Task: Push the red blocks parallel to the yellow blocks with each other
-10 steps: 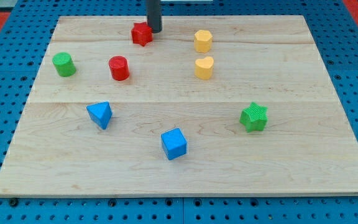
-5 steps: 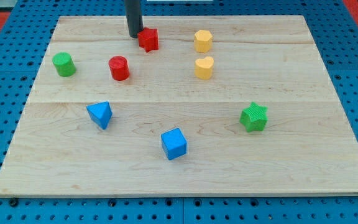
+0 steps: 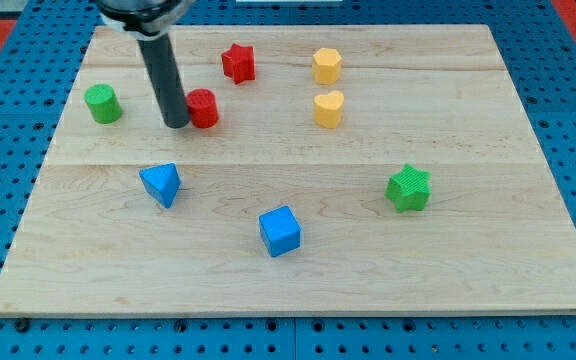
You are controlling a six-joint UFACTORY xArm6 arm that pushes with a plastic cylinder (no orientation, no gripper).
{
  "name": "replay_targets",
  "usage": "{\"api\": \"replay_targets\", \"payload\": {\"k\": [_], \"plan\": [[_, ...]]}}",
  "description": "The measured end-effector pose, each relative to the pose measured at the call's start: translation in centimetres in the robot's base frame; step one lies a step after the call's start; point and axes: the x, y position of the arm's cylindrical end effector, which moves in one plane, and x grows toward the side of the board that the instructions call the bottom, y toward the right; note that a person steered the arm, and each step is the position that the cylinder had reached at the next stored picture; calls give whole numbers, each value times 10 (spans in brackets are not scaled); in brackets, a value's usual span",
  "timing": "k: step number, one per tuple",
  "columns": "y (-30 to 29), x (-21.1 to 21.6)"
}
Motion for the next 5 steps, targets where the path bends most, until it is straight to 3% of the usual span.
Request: {"api": "replay_targets", "payload": {"k": [1, 3, 5], "plan": [[15, 13], [-54, 13], [-89, -51]]}}
